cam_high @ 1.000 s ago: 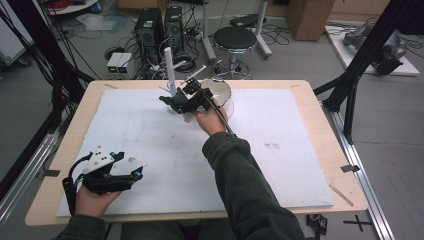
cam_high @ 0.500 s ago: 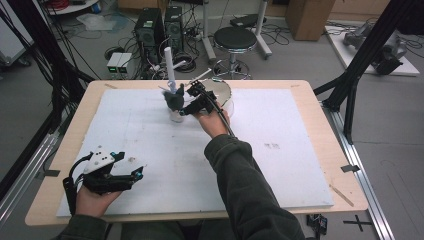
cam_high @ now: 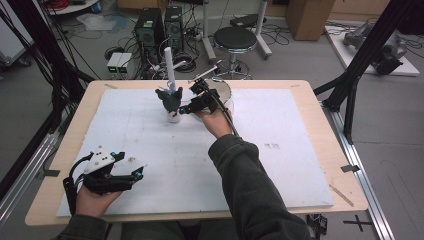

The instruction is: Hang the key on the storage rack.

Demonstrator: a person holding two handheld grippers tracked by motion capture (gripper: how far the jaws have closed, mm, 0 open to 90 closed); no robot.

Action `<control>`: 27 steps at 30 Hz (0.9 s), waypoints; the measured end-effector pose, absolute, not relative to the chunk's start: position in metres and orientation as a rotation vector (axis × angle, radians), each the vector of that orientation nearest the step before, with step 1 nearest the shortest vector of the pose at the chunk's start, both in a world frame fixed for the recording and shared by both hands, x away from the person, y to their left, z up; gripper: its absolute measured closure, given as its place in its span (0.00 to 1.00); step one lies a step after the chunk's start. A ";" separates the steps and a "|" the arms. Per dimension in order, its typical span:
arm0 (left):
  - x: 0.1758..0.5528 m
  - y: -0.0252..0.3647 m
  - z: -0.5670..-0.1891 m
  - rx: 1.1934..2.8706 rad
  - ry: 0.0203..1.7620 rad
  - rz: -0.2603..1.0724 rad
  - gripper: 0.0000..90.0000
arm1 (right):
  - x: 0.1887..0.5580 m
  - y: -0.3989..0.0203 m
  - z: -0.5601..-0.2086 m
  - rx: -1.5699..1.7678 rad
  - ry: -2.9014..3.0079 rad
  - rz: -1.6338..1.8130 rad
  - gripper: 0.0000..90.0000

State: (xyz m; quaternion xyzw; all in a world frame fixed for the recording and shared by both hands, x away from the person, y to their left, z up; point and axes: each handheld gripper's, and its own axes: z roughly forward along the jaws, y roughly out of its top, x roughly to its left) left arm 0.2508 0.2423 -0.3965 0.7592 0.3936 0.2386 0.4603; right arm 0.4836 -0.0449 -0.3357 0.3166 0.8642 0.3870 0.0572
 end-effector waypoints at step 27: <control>0.251 0.239 -0.397 1.873 0.963 0.582 0.20 | 0.468 -0.076 -0.340 0.995 2.605 1.264 0.31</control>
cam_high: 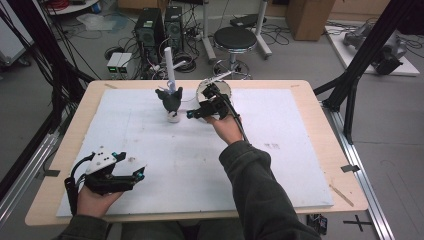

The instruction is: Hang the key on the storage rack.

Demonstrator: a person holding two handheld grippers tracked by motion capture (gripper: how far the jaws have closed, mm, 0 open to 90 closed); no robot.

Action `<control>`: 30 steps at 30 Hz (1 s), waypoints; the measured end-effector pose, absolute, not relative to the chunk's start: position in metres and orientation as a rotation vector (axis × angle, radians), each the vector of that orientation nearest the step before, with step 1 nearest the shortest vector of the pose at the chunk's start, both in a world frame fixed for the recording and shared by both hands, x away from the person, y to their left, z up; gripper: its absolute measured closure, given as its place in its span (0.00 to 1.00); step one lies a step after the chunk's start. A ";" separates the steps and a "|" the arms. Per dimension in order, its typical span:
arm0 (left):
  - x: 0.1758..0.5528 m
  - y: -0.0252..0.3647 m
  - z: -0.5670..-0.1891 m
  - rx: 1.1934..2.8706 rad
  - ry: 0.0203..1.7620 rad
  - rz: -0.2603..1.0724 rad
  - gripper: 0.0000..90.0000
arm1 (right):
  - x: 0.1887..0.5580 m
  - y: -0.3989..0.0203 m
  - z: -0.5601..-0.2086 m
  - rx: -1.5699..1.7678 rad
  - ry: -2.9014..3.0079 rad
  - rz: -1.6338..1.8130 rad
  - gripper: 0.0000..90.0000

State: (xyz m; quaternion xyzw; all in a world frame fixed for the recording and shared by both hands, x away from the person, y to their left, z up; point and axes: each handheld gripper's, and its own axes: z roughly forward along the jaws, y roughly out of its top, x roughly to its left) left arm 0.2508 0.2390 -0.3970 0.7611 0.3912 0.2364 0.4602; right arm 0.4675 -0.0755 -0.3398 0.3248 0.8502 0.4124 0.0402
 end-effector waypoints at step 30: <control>0.251 0.239 -0.397 1.870 0.967 0.575 0.20 | 0.462 -0.083 -0.349 1.005 2.618 1.258 0.31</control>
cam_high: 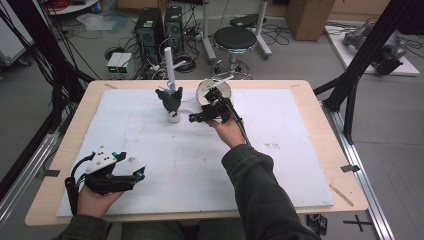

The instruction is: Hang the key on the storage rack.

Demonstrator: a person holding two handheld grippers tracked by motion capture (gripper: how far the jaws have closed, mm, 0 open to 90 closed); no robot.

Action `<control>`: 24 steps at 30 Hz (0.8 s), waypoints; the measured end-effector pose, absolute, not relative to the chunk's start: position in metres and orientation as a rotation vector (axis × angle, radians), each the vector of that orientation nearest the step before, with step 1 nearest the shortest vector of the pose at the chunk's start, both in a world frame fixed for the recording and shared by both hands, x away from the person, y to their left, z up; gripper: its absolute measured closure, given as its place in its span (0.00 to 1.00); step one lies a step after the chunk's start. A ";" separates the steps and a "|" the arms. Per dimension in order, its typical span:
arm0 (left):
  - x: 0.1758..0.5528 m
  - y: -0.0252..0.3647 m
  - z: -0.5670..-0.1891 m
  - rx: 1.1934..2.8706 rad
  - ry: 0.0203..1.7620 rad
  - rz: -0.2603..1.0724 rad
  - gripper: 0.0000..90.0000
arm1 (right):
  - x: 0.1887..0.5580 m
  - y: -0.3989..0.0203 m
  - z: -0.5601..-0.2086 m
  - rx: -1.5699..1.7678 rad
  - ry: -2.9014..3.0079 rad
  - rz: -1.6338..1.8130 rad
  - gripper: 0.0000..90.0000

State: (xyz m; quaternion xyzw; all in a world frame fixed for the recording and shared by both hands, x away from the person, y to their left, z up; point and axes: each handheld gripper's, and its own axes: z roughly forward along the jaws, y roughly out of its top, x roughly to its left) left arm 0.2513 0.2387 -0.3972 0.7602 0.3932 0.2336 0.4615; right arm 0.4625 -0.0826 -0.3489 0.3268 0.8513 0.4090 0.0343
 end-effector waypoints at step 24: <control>0.251 0.238 -0.398 1.878 0.965 0.576 0.20 | 0.451 -0.086 -0.349 0.982 2.619 1.258 0.30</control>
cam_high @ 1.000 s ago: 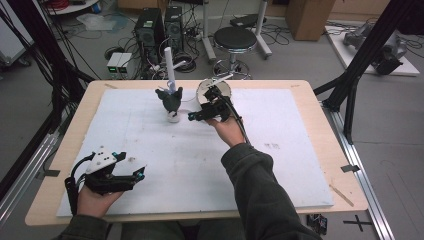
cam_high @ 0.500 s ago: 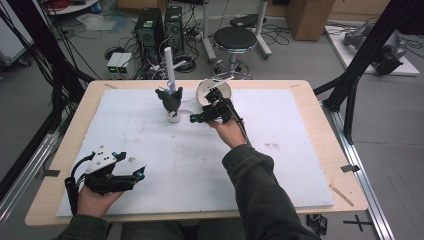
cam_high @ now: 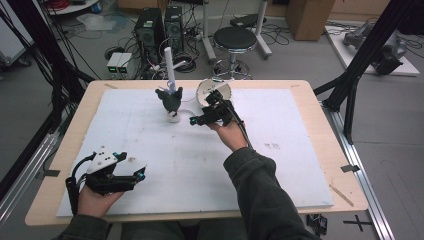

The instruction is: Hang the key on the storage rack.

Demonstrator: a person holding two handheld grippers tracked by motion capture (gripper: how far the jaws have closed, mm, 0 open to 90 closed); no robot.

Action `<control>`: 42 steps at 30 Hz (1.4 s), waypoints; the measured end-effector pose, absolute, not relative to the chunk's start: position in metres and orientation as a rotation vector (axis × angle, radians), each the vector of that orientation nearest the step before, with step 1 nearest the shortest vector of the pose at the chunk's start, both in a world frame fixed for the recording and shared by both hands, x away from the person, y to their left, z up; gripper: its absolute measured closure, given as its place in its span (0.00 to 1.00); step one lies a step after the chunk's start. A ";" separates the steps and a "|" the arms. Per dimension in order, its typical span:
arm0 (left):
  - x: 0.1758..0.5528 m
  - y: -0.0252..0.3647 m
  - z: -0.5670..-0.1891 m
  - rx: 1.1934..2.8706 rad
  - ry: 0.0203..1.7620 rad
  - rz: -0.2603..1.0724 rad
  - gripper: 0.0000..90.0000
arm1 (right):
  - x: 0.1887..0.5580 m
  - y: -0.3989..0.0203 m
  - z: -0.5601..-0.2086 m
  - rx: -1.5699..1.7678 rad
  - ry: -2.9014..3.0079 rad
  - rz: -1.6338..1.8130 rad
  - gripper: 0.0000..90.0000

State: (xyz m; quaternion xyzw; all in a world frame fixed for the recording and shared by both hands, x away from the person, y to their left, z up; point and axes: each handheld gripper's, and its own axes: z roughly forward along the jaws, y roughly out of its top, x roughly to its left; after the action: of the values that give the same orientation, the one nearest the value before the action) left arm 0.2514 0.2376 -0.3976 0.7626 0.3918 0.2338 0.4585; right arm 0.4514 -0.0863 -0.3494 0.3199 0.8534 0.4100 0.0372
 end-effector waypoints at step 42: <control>0.252 0.235 -0.398 1.889 0.963 0.571 0.20 | 0.406 -0.153 -0.355 0.990 2.522 1.304 0.18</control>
State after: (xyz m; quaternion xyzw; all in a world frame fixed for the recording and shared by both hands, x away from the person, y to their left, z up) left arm 0.2517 0.2351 -0.3980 0.7658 0.3905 0.2316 0.4555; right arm 0.4056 -0.1532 -0.3545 0.3283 0.8369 0.4326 0.0672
